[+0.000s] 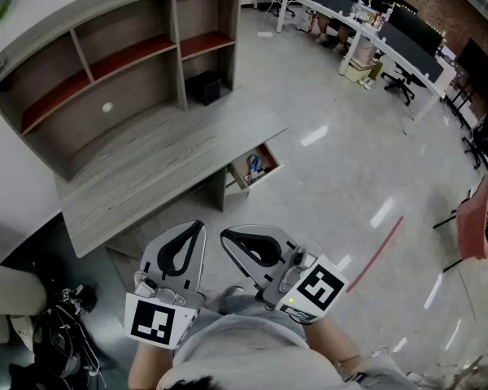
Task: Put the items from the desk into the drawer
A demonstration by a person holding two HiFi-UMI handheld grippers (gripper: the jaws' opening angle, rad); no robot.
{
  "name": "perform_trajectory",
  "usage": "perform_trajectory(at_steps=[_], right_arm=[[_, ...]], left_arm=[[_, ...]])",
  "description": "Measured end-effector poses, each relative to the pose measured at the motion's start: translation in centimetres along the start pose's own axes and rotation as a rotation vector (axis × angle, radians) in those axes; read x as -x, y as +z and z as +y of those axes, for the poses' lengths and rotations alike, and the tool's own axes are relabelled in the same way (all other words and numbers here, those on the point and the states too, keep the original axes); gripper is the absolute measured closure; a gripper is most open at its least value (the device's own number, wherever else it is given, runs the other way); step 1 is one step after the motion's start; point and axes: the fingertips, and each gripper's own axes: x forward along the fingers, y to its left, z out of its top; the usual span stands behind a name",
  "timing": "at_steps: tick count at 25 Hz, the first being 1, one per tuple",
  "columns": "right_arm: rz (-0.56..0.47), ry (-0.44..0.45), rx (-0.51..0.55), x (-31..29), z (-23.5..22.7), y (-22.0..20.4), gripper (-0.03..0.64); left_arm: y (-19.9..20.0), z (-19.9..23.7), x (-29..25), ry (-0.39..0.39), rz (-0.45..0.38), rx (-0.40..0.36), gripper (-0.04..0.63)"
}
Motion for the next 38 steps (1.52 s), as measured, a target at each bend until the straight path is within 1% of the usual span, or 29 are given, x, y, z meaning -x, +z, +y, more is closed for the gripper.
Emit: perform_trajectory(at_steps=[7,11,15,19,22,24,29,34,38], right_arm=[[-0.020,0.013,-0.016,-2.1,0.7,0.4,0.609],[-0.036,0.019,-0.013,-2.5,0.2,0.8,0.609],[-0.055,-0.021,-0.018,-1.2,-1.7,1.2,0.609],[-0.053,-0.028,-0.035,0.7,-3.0,1.3,0.607],[-0.055,-0.037,-0.038,1.2,-4.0,1.3,0.607],[-0.062,-0.048,-0.048,1.2,-4.4,1.2,0.607],[-0.065,-0.070,-0.071,0.8,-5.9,0.8,0.606],[-0.058,-0.119,-0.071,-0.1,-8.4,0.5,0.606],[-0.034,-0.160,-0.066,-1.6,-10.8,0.2,0.606]], left_arm=[[0.3,2.0,1.1,0.013,0.028,-0.026,0.584],[0.8,3.0,0.4,0.029,0.011,-0.032,0.584],[0.8,1.8,-1.5,0.005,0.009,-0.042,0.584],[0.9,-0.2,-3.0,-0.012,0.000,-0.040,0.584],[0.7,-0.9,-3.6,-0.029,0.010,-0.027,0.584],[0.3,-0.6,-4.0,-0.040,0.024,-0.012,0.584],[-0.1,0.7,-5.6,-0.048,0.017,0.007,0.584],[-1.5,2.0,-8.2,-0.099,0.037,0.044,0.583],[-1.5,3.7,-10.9,-0.134,0.015,0.050,0.583]])
